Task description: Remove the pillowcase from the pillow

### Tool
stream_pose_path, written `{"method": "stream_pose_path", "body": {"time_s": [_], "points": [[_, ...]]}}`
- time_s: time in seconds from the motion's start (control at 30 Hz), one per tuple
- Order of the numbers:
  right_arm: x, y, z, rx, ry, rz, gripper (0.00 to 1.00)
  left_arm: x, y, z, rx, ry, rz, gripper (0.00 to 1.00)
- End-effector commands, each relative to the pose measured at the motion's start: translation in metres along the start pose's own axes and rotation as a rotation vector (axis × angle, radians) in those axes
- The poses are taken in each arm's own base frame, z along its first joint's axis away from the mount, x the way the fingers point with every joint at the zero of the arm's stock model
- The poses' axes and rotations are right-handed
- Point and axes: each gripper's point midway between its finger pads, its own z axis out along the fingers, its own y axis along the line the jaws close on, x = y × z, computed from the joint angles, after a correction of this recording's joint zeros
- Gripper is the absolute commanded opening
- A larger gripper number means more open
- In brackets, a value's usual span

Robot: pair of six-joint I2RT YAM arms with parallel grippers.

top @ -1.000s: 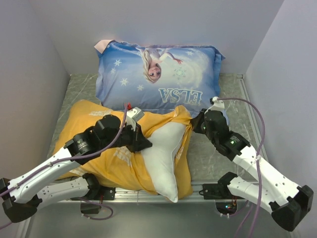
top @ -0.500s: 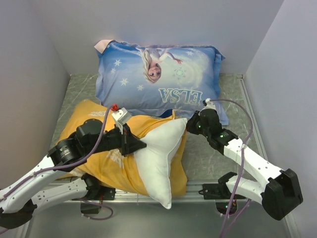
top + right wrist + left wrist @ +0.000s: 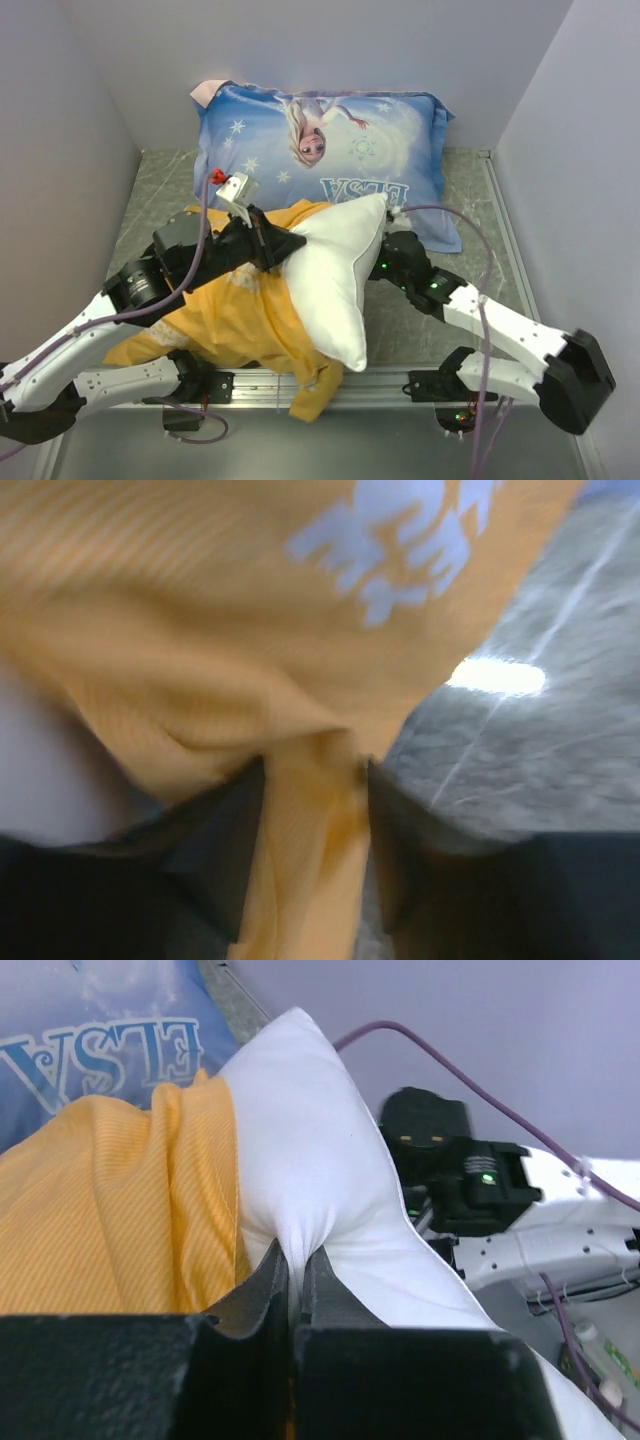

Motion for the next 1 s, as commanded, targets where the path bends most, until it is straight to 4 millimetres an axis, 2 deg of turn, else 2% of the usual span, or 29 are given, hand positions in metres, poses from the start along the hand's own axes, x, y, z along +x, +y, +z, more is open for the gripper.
{"method": "stream_pose_path", "body": {"time_s": [0.0,0.03,0.1,0.17,0.2,0.23,0.3,0.33,0.43,0.57,0.63,0.77,0.8,0.9,0.97], "points": [[-0.051,0.007,-0.040,0.009,-0.163,0.013,0.56,-0.084,-0.040,-0.007,0.115,-0.297,-0.056,0.00],[-0.067,0.010,-0.056,0.010,-0.212,0.021,0.60,-0.079,-0.037,0.000,0.108,-0.288,-0.064,0.00],[-0.074,-0.006,-0.072,0.090,-0.237,0.026,0.66,-0.077,-0.032,0.009,0.088,-0.287,-0.072,0.01],[-0.090,-0.009,-0.092,0.106,-0.297,0.043,0.69,-0.077,-0.025,0.014,0.049,-0.295,-0.083,0.01],[-0.091,-0.014,-0.099,0.122,-0.298,0.047,0.72,-0.073,-0.022,0.019,0.035,-0.284,-0.084,0.00],[-0.100,-0.010,-0.112,0.096,-0.339,0.054,0.73,-0.070,-0.019,0.022,0.026,-0.279,-0.083,0.00],[-0.108,-0.008,-0.125,0.079,-0.365,0.059,0.75,-0.065,-0.014,0.028,0.008,-0.268,-0.079,0.01],[-0.114,0.004,-0.136,0.032,-0.374,0.055,0.75,-0.063,-0.013,0.031,0.003,-0.267,-0.076,0.00],[-0.117,0.027,-0.150,-0.054,-0.351,0.035,0.76,-0.060,-0.010,0.039,-0.003,-0.274,-0.077,0.00],[-0.107,0.049,-0.160,-0.174,-0.298,0.027,0.79,-0.059,-0.009,0.053,-0.009,-0.266,-0.069,0.00],[-0.103,0.055,-0.162,-0.220,-0.288,0.031,0.84,-0.053,-0.007,0.061,-0.009,-0.251,-0.065,0.00],[-0.079,0.066,-0.151,-0.301,-0.162,0.025,0.88,-0.050,-0.011,0.068,0.021,-0.252,-0.068,0.00],[-0.073,0.071,-0.150,-0.337,-0.132,0.021,0.94,-0.053,-0.012,0.069,0.029,-0.262,-0.069,0.00],[-0.059,0.058,-0.141,-0.303,-0.094,0.028,0.96,-0.054,-0.015,0.071,0.037,-0.259,-0.065,0.00],[-0.053,0.058,-0.142,-0.323,-0.085,0.034,0.98,-0.055,-0.018,0.074,0.045,-0.255,-0.061,0.00]]}}
